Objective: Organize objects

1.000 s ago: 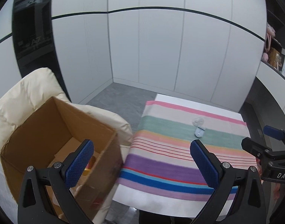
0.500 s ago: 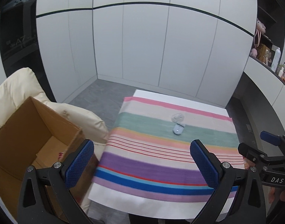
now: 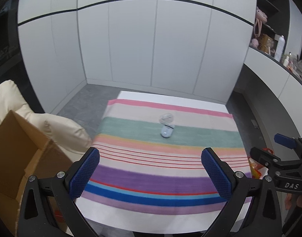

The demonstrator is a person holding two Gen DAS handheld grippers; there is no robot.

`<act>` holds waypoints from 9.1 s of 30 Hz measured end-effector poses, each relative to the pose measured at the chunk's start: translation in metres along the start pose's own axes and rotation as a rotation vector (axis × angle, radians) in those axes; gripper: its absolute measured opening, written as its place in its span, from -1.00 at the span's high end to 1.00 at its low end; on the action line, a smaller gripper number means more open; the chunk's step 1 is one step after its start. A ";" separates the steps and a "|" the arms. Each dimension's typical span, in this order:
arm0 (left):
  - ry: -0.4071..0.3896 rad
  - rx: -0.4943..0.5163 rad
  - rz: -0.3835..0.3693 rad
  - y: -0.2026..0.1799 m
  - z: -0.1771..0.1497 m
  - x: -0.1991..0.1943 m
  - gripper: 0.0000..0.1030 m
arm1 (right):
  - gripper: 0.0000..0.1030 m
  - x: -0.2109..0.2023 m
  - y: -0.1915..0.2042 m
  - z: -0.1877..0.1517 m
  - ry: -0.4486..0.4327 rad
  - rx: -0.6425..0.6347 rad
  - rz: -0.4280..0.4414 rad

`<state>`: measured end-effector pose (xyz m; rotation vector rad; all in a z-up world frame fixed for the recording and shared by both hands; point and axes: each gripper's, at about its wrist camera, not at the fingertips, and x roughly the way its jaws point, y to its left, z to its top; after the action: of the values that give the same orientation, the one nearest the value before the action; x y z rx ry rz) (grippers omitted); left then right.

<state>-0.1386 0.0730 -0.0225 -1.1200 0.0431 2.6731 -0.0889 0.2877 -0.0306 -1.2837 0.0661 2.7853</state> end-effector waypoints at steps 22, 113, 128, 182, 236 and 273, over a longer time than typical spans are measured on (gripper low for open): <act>0.122 0.077 -0.032 -0.038 -0.009 0.149 -0.94 | -1.00 0.127 -0.049 -0.011 0.128 0.015 -0.068; 0.058 -0.020 -0.100 -0.011 0.009 -0.009 0.31 | -0.18 -0.014 0.014 -0.005 0.029 -0.007 0.062; 0.021 0.000 -0.108 -0.011 -0.002 -0.030 0.31 | -0.18 -0.053 0.011 -0.018 -0.010 -0.011 0.080; -0.038 -0.245 0.168 0.206 -0.045 -0.095 0.30 | -0.18 -0.012 0.241 0.015 -0.013 -0.264 0.323; -0.094 -0.404 0.440 0.316 -0.108 -0.171 -1.00 | -0.80 -0.016 0.416 -0.009 -0.001 -0.469 0.478; -0.090 -0.176 0.231 0.124 -0.011 -0.087 -1.00 | -1.00 -0.017 0.143 0.005 -0.020 -0.101 0.202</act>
<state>-0.1008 -0.0665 0.0224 -1.1034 -0.0852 2.9793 -0.0937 0.1446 -0.0137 -1.3413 0.0581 3.0069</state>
